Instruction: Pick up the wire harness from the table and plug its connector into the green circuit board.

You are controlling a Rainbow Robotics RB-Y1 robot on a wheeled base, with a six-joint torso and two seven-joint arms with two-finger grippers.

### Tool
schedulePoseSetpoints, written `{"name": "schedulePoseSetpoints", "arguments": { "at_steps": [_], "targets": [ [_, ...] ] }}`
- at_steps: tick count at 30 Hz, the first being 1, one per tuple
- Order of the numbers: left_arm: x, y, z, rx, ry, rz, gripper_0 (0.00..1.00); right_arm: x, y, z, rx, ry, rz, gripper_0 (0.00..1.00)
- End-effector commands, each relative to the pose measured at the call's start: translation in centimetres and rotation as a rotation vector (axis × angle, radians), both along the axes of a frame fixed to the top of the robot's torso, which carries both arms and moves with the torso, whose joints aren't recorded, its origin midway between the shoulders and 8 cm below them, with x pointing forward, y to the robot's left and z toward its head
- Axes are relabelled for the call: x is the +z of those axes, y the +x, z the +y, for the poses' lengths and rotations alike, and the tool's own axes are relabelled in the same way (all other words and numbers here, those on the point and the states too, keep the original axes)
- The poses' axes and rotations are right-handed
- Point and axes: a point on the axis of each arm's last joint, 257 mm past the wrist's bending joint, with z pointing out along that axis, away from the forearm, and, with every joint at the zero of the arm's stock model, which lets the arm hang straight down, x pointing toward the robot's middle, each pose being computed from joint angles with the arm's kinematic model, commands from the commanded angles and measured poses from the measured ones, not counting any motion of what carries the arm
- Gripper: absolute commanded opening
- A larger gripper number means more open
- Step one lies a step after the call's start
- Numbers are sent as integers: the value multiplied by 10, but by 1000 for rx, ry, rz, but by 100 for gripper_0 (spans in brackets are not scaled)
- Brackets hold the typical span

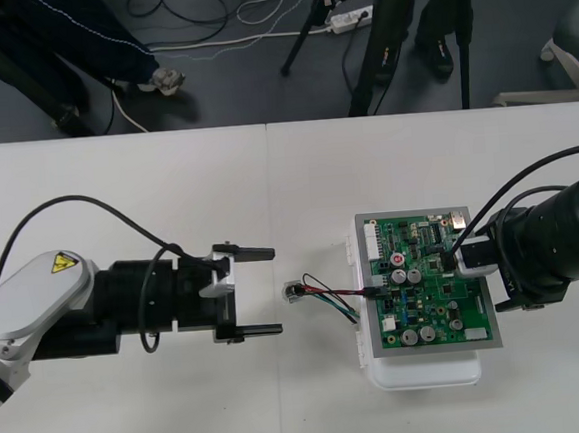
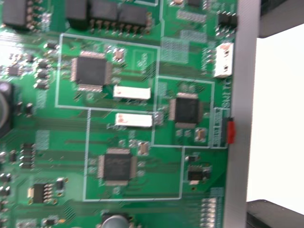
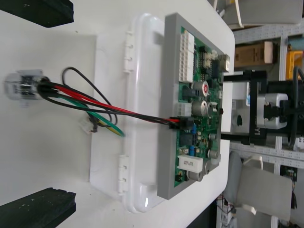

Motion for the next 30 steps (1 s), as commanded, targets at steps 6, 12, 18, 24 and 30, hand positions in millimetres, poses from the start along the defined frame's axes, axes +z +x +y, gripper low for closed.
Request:
{"name": "schedulePoseSetpoints", "arguments": {
  "at_steps": [6, 12, 18, 24, 30],
  "targets": [
    [32, 3, 71, 125, 5, -46, 100, 41, -3, -65, -75, -19, -22, 100],
    [45, -6, 101, 142, 47, -68, 100, 57, -13, -89, -121, 26, -16, 100],
    [60, -21, 133, 141, 102, -37, 100, 71, -19, -91, -123, 156, -4, 100],
    [79, -39, 167, 127, 148, 22, 100, 97, -21, -81, -92, 369, 19, 100],
    [100, -53, 187, 96, 174, 72, 100, 116, -26, -70, -30, 470, 21, 100]
  ]
}}
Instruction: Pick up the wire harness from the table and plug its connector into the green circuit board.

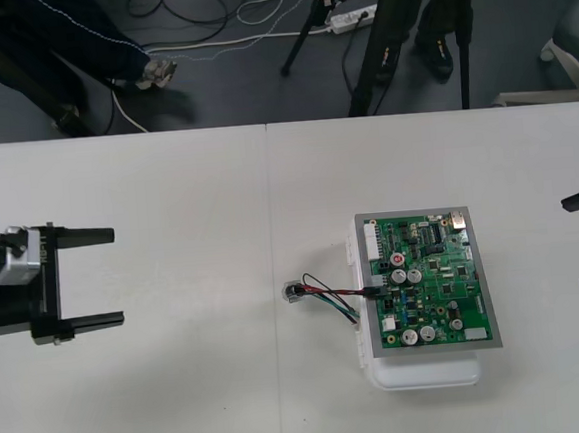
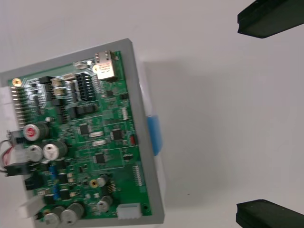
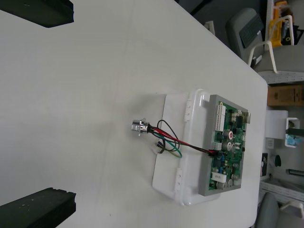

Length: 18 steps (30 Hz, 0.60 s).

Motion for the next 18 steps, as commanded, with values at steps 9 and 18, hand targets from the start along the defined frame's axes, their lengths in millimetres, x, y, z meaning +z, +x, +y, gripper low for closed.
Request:
{"name": "schedulePoseSetpoints", "arguments": {
  "at_steps": [9, 18],
  "targets": [
    [38, -58, 24, -171, 53, 110, 100, 50, -23, -1, 129, 54, -37, 100],
    [50, -71, 31, -222, 75, 132, 100, 55, -39, 0, 249, 71, -128, 100]
  ]
}}
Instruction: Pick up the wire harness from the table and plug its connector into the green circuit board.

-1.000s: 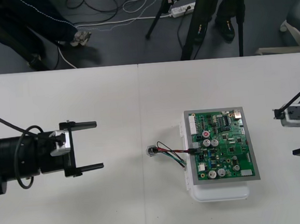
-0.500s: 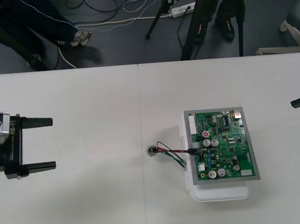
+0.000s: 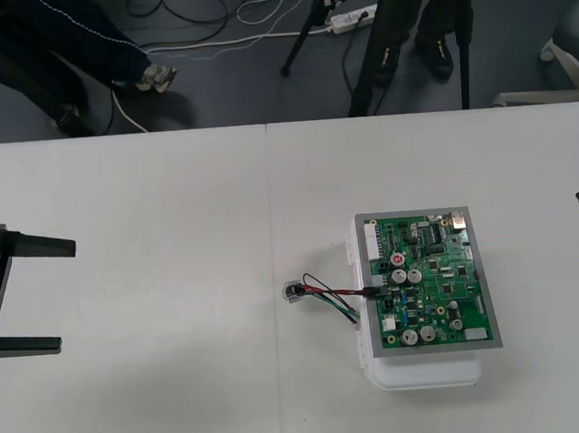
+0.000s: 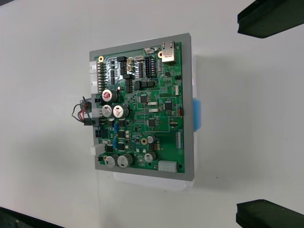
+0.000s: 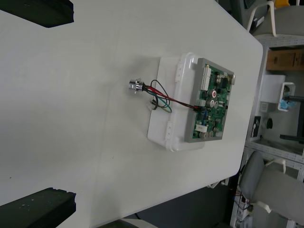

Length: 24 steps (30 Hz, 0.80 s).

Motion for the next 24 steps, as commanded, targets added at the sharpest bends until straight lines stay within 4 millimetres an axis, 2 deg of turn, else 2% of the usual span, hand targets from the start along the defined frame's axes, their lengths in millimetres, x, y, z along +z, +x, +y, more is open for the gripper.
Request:
{"name": "schedulePoseSetpoints", "arguments": {
  "at_steps": [1, 5, 9, 24],
  "targets": [
    [13, -25, 8, -92, 47, 6, 100, 11, -10, -15, 45, -40, -68, 100],
    [15, -30, 10, -108, 53, 15, 100, 7, -22, -14, 47, -9, -43, 100],
    [16, -31, 10, -113, 52, 17, 100, 12, -25, -15, 48, -9, -61, 100],
    [19, -41, 6, -153, 64, 22, 100, 25, -33, 11, 79, 126, -64, 100]
  ]
}}
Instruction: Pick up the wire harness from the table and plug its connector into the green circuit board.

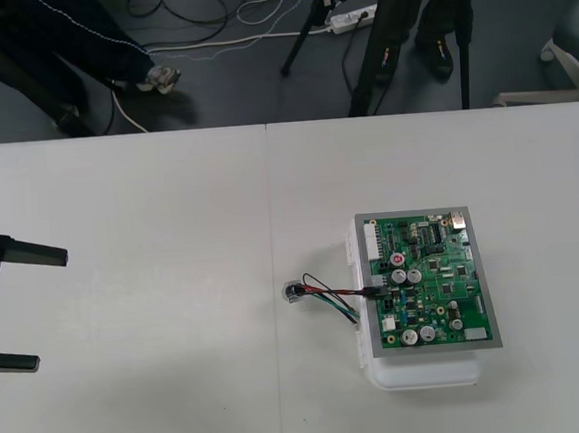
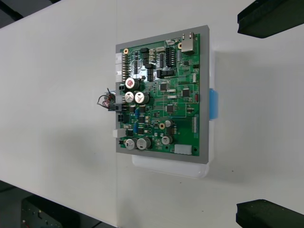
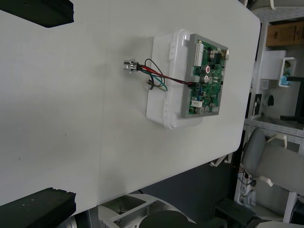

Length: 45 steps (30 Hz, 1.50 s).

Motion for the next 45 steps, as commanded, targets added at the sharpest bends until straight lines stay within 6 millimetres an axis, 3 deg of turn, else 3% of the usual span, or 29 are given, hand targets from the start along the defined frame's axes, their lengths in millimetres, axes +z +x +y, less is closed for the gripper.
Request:
{"name": "schedulePoseSetpoints", "arguments": {
  "at_steps": [1, 45],
  "targets": [
    [5, -19, 6, -62, 42, 7, 100, 13, -6, 8, 35, 33, -39, 100],
    [5, -19, 6, -62, 42, 7, 100, 8, -4, 5, 14, 24, -19, 100]
  ]
}}
